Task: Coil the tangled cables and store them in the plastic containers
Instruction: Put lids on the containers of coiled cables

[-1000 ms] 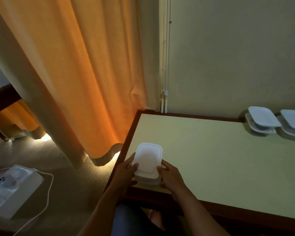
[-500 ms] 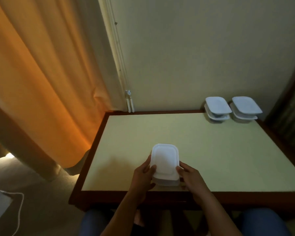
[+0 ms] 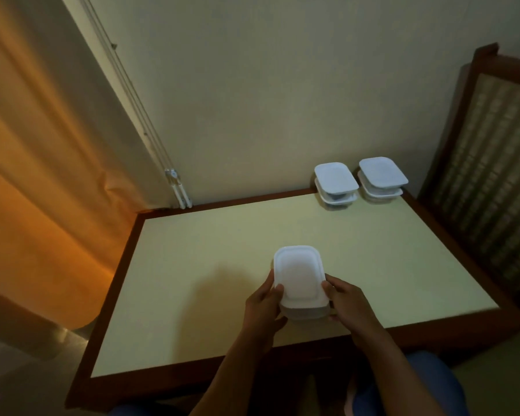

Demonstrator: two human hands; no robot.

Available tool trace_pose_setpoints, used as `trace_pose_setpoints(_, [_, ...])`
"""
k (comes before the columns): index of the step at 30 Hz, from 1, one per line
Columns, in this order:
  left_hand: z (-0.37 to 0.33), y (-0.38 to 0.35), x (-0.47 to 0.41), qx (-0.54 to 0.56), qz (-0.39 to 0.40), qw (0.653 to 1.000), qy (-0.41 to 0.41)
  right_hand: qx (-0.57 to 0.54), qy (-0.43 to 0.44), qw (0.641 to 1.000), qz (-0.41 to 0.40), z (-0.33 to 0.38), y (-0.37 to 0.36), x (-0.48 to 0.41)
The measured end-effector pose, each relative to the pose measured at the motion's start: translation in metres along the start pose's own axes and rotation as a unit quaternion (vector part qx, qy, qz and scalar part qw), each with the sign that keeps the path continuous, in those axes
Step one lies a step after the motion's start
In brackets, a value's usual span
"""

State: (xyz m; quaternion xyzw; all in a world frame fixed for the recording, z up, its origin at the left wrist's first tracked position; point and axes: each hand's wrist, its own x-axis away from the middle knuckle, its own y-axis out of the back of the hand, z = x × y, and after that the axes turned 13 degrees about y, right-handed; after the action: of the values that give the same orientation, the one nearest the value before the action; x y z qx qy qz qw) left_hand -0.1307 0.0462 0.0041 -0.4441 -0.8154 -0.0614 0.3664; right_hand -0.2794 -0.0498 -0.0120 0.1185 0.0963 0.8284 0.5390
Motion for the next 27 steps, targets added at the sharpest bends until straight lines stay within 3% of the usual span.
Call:
trace_pose_setpoints(9, [-0.045, -0.032, -0.068, 0.021, -0.006, 0.999, -0.047, 0.049, 0.019, 0.999, 0.008, 0.014, 0.004, -0.092])
trace_pose_setpoints(27, [-0.165, -0.068, -0.241, 0.055, -0.002, 0.997, -0.045, 0.057, 0.012, 0.998, -0.025, 0.043, -0.019, -0.302])
